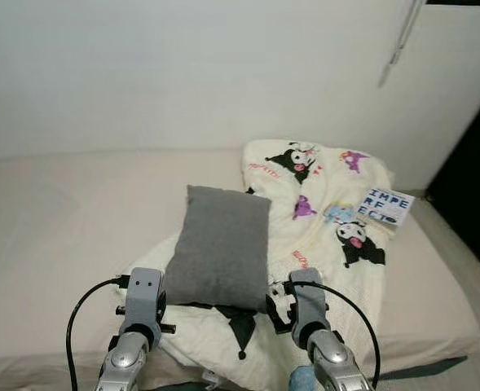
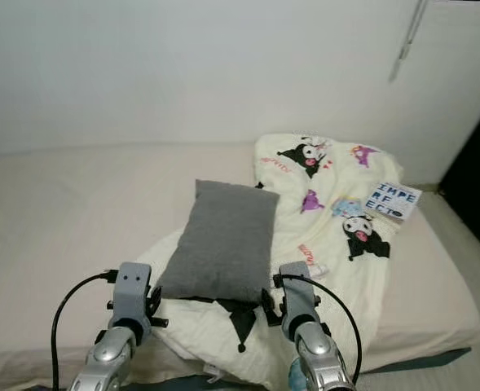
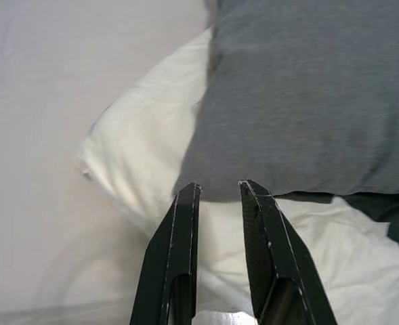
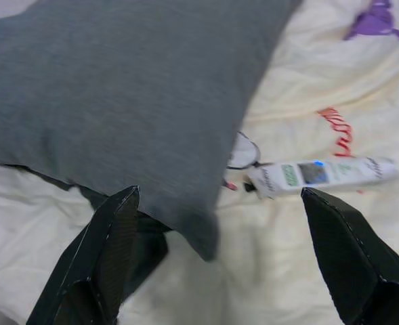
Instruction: Clean up the room
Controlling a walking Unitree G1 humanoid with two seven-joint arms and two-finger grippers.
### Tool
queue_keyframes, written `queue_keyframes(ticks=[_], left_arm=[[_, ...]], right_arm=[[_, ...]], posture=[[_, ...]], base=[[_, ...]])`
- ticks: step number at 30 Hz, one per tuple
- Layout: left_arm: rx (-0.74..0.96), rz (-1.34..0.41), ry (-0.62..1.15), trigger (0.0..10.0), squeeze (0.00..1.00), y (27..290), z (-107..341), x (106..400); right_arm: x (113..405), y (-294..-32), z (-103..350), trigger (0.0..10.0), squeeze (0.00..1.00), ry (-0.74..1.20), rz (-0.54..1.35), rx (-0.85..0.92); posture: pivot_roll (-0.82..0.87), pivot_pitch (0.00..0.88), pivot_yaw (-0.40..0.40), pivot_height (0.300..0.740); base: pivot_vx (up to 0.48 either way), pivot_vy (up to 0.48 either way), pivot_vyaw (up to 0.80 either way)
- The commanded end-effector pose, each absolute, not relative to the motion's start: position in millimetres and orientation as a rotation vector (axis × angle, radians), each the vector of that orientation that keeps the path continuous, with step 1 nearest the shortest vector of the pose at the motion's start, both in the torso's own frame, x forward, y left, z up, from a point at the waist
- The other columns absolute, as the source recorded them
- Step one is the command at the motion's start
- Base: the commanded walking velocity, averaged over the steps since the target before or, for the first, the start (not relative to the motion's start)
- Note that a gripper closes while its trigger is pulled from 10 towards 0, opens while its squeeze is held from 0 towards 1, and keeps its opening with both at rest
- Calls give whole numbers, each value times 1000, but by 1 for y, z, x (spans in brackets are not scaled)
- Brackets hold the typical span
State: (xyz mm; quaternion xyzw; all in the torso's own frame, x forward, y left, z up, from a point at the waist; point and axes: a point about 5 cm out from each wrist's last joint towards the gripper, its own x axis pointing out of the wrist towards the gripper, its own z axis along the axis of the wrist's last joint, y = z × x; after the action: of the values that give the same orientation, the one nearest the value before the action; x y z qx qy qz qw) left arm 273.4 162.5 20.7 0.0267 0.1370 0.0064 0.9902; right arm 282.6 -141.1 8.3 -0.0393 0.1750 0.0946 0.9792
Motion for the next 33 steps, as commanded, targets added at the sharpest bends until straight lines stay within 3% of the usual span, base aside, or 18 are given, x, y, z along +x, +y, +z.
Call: queue_keyframes(ticks=[1,8,33], left_arm=[[60,20,279,10000,0,166,20,272],[49,27,265,10000,0,165,22,273],[61,22,289,10000,0,167,22,275]], right_arm=[[281,-141,7,10000,0,353,197,-88],[285,-140,12,10000,0,314,199,-96],[287,-142,13,10000,0,318,173,-58]], posture=[[31,102,-54,740],[31,101,-54,740],[33,104,-48,740]], base=[[0,-480,800],[0,-472,743],[0,0,0]])
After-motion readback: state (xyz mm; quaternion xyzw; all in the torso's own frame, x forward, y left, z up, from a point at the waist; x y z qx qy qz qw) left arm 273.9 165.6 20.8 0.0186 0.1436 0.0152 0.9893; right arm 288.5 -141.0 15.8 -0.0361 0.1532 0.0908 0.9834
